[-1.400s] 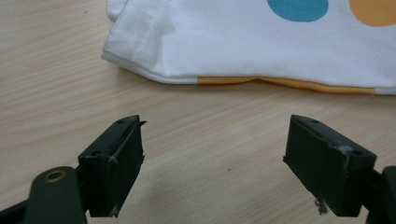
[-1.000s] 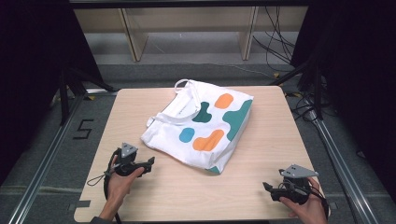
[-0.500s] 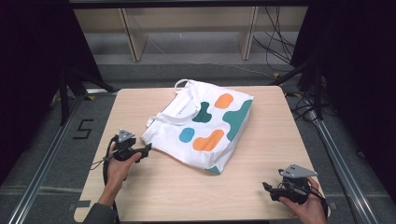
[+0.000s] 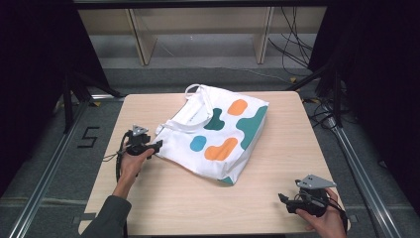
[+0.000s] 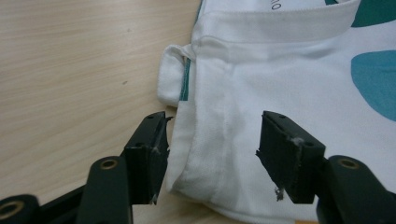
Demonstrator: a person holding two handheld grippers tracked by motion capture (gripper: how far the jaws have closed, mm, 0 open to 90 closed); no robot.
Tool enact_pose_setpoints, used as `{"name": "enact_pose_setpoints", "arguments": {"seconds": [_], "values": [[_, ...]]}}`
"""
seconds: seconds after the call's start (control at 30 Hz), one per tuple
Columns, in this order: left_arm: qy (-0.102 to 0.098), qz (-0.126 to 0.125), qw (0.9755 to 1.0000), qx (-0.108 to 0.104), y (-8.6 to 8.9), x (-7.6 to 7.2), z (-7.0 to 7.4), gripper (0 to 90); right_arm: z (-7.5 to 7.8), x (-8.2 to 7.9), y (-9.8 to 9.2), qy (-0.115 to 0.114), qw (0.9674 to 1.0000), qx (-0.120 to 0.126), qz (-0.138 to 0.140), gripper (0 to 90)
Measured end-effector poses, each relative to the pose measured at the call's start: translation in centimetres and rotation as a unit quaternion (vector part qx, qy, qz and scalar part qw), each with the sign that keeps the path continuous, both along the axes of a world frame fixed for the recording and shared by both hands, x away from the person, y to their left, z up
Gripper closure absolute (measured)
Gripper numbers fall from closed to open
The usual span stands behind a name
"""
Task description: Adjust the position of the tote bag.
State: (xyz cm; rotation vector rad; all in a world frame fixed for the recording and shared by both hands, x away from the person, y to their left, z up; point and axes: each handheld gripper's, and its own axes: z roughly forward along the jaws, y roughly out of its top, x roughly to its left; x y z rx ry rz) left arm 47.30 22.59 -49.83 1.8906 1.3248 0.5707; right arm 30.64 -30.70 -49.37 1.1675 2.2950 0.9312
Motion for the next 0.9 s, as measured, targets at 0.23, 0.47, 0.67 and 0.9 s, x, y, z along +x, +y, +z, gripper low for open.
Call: {"name": "enact_pose_setpoints", "arguments": {"seconds": [0.23,0.47,0.67,0.9], "values": [[0.020,-0.031,0.9983,0.044,-0.2,0.7,-0.9,66.7,0.0,-0.2,0.3,0.010,0.9999,0.009,-0.010,21.3],[0.020,-0.061,0.9972,0.039,-0.1,-0.5,-0.5,84.9,0.0,0.0,0.1,-0.006,1.0000,0.000,0.005,22.0],[0.021,-0.074,0.9970,0.012,-0.3,-2.2,-0.7,84.9,0.0,0.0,0.2,-0.009,0.9999,0.000,0.007,22.7],[0.013,-0.101,0.9947,-0.010,-1.1,-6.0,-0.9,84.6,0.0,-0.1,0.3,-0.004,0.9999,-0.002,0.011,23.5]]}}
